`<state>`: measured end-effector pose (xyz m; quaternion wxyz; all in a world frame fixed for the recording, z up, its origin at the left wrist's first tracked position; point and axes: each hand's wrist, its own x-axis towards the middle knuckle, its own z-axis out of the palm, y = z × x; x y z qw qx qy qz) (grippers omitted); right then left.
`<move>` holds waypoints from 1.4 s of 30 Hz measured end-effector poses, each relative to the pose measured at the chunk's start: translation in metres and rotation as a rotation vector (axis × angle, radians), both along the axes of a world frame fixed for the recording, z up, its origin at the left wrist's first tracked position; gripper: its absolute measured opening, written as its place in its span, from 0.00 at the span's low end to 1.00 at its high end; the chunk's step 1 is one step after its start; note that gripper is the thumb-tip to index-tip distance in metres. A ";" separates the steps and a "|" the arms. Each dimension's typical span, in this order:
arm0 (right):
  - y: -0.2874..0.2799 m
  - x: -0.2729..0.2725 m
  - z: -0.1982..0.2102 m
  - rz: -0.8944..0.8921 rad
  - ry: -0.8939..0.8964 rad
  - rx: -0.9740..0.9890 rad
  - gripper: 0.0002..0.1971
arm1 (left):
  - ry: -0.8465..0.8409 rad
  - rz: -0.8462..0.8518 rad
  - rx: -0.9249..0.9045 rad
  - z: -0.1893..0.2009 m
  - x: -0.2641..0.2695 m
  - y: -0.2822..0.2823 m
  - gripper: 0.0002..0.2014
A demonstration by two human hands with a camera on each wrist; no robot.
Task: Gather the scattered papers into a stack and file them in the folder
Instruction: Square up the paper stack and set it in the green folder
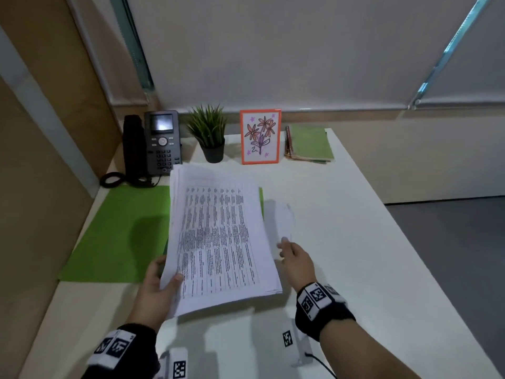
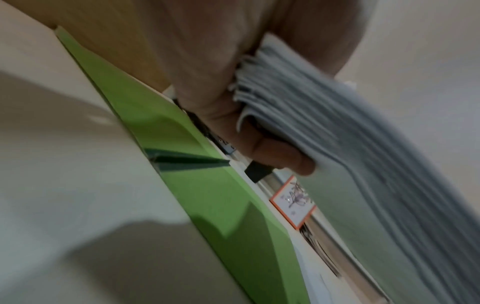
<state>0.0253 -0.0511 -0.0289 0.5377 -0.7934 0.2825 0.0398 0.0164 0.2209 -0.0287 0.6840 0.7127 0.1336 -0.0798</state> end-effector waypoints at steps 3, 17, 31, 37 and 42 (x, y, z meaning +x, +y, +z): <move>0.014 0.010 -0.022 -0.054 0.210 -0.150 0.23 | -0.020 0.058 -0.043 0.006 0.013 0.023 0.17; 0.055 0.027 -0.049 0.058 0.396 -0.217 0.16 | -0.020 0.104 -0.110 -0.002 0.026 0.033 0.15; -0.092 -0.112 -0.022 -0.036 0.143 0.203 0.11 | 0.080 -0.115 -0.176 -0.009 -0.038 -0.082 0.17; -0.153 -0.173 -0.021 -0.066 0.200 0.275 0.09 | 0.204 -0.236 -0.110 -0.034 -0.078 -0.145 0.23; -0.187 -0.200 -0.026 -0.094 0.187 0.318 0.02 | 0.278 -0.286 -0.048 -0.045 -0.103 -0.188 0.22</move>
